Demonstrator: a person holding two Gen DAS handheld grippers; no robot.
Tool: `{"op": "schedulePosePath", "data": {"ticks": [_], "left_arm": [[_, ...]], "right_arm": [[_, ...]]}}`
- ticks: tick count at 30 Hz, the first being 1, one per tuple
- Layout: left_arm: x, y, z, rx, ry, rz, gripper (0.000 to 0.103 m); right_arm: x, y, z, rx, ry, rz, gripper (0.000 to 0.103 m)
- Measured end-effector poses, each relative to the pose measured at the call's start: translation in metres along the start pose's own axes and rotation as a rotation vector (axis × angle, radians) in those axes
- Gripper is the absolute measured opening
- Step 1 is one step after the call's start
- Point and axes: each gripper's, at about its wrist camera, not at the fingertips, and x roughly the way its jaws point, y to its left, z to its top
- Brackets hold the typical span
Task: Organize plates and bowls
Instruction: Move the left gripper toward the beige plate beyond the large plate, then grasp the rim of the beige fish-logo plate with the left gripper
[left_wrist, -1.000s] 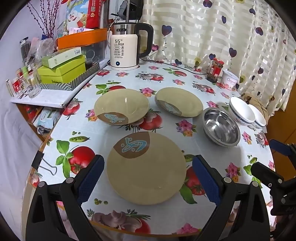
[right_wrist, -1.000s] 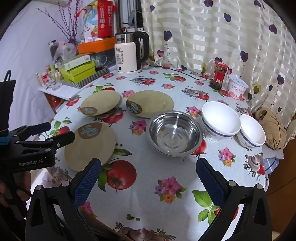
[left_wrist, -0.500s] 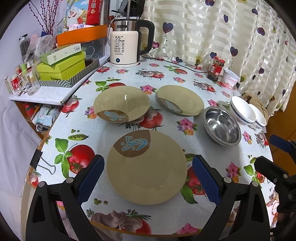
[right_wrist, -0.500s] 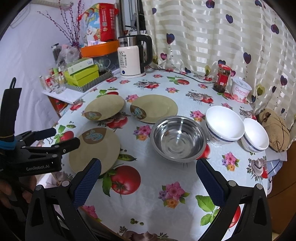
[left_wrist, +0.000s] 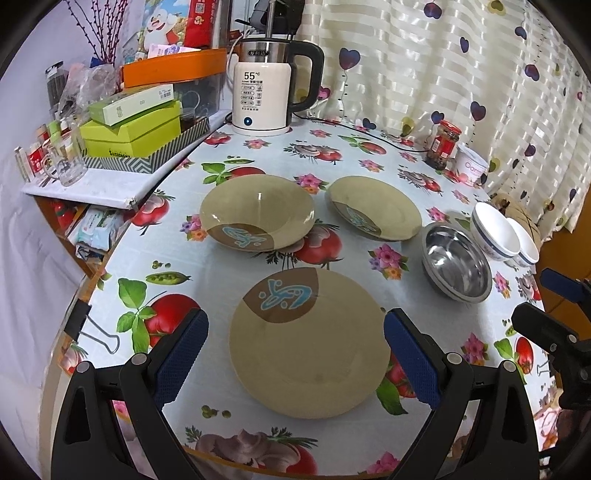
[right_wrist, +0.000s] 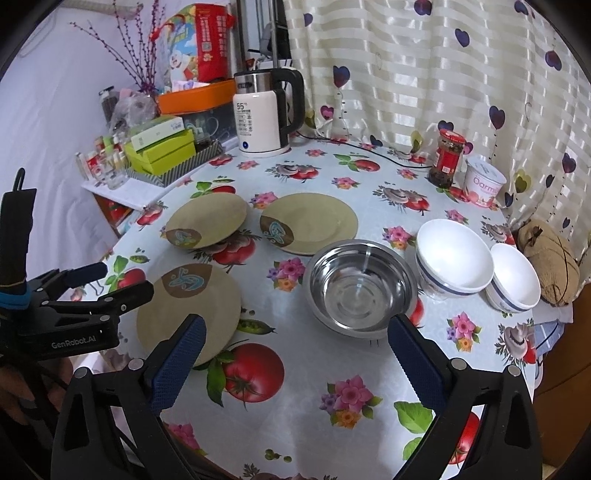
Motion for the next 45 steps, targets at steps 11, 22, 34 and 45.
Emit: {"op": "schedulePosePath", "data": {"ticks": [11, 22, 34, 45], "left_arm": [[0.011, 0.014, 0.009, -0.035, 0.020, -0.019, 0.097], [0.018, 0.031, 0.024, -0.084, 0.015, 0.000, 0.096], [0.028, 0.055, 0.034, -0.121, 0.011, -0.006, 0.096], [0.044, 0.084, 0.050, -0.156, 0.007, 0.020, 0.081]], "right_arm": [[0.014, 0.011, 0.017, -0.036, 0.016, 0.016, 0.098], [0.029, 0.023, 0.038, -0.075, 0.033, 0.055, 0.091], [0.053, 0.041, 0.059, -0.107, 0.075, 0.102, 0.075], [0.078, 0.056, 0.083, -0.107, 0.089, 0.161, 0.064]]}}
